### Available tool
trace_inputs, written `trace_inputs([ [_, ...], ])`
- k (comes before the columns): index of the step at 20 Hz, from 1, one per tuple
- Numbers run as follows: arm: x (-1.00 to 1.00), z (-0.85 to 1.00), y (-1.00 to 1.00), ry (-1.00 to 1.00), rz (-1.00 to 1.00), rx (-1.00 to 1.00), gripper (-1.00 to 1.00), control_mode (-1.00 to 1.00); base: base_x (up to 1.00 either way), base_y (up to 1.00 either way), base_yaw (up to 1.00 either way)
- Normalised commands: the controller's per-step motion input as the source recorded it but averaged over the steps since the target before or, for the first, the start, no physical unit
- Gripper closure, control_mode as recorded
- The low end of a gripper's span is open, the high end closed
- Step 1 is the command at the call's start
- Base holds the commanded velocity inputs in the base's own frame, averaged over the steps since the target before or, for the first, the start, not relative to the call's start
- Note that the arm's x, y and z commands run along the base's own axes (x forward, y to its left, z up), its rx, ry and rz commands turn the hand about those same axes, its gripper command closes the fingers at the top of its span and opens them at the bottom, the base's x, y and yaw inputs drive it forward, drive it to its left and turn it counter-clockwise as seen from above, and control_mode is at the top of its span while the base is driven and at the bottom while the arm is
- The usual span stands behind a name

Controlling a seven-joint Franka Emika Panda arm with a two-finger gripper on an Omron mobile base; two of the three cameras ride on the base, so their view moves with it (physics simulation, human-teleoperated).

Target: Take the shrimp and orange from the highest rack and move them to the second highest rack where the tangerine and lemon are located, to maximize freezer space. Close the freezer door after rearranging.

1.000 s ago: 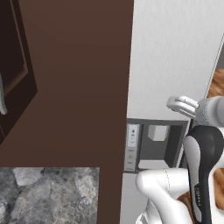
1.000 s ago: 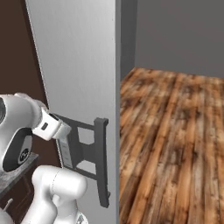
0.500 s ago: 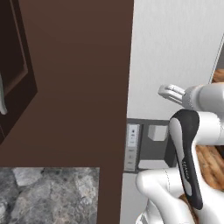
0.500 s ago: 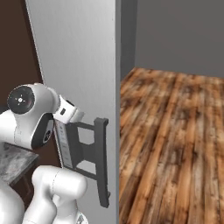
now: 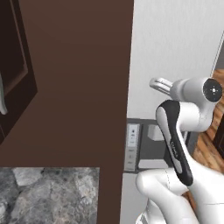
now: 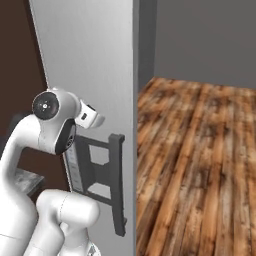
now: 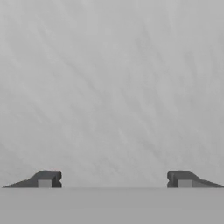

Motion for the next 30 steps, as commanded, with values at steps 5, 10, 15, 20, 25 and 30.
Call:
trace_inputs([
  [5,0.88,-0.13,0.00,0.00,0.00,0.00,-1.00,-1.00,0.00,0.00,0.00],
  [10,0.96,-0.10,0.00,0.00,0.03,0.00,-1.00,-1.00,0.00,0.00,0.00],
  [15,0.67,-0.13,0.04,0.01,0.35,0.00,-1.00,-1.00,0.00,0.00,0.00],
  [20,0.34,-0.19,0.28,0.00,0.56,0.00,-1.00,-1.00,0.00,0.00,0.00],
  [25,0.01,-0.13,0.64,0.02,0.48,-0.08,-1.00,-1.00,0.00,0.00,0.00],
  [30,-0.02,-0.03,0.65,0.07,0.32,-0.10,-1.00,-1.00,0.00,0.00,0.00],
])
